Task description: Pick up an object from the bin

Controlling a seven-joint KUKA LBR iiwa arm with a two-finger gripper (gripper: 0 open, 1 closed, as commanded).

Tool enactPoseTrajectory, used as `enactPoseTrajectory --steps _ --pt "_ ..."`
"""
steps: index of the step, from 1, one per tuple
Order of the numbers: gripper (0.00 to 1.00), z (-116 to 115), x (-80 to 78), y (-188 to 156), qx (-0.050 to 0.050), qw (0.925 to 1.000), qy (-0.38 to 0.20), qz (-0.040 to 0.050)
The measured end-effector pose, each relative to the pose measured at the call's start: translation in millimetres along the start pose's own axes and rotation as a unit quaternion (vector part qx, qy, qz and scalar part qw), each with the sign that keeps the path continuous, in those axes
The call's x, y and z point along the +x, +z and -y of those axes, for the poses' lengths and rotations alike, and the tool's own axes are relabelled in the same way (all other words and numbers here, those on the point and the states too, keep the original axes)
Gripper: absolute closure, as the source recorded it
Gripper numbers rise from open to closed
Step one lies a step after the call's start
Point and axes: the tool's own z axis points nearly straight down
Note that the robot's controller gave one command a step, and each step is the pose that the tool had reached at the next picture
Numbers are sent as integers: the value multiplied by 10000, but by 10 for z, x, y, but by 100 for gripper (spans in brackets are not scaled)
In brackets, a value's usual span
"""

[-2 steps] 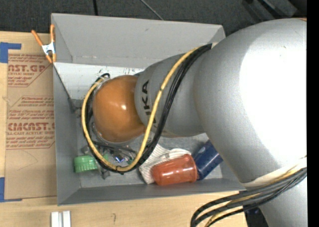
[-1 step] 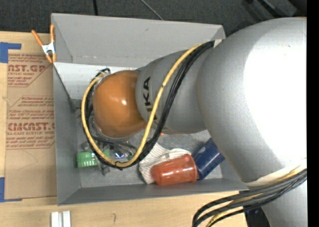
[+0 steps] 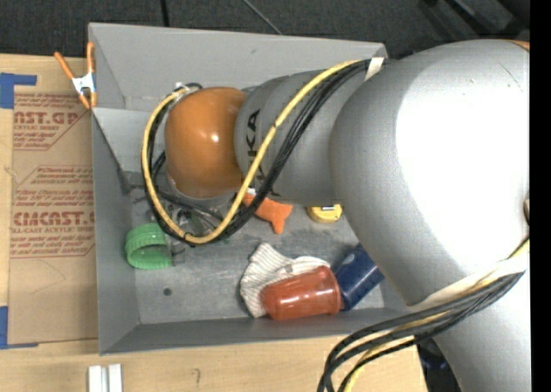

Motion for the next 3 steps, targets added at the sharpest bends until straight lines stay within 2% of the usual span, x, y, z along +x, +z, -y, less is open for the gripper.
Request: enactPoseTrajectory --steps 1,2,3 --pt "100 1 0 1 0 10000 -2 1" --pt "100 11 133 -368 -12 9999 -96 -122" --pt "100 -33 50 -722 -11 10000 -46 -73"
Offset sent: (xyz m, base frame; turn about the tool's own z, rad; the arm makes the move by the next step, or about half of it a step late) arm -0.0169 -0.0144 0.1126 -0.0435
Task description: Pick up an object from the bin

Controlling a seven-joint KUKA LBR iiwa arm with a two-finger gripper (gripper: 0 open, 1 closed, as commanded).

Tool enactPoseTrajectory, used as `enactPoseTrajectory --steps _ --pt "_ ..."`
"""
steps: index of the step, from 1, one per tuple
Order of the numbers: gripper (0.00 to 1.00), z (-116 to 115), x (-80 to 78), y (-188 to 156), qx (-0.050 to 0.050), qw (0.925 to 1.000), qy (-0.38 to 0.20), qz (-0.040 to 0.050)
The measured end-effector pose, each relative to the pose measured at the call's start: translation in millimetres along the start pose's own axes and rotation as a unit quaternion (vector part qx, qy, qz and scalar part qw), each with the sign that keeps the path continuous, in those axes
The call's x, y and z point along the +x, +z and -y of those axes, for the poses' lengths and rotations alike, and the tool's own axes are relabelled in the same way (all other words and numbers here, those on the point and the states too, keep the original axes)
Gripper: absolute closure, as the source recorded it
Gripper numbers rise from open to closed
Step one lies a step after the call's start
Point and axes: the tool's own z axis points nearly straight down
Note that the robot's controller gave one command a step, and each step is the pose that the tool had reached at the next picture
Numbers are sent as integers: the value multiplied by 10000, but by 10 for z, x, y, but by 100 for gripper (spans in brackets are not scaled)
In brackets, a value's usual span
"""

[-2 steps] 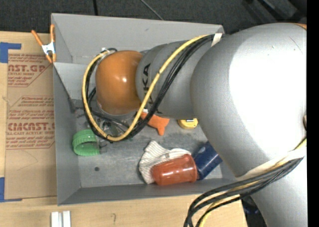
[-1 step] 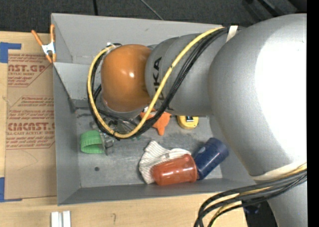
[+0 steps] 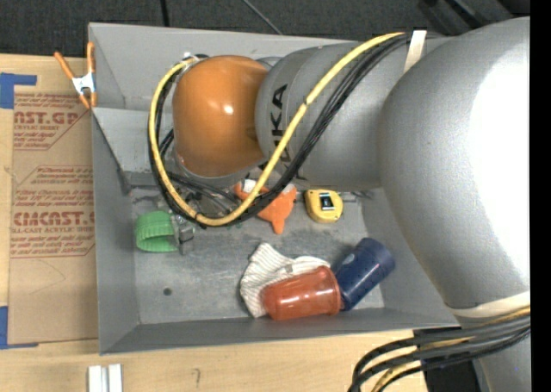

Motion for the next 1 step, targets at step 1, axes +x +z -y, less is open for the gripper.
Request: enactPoseTrajectory --steps 1 --pt "100 60 229 -242 -3 10000 9 -67"
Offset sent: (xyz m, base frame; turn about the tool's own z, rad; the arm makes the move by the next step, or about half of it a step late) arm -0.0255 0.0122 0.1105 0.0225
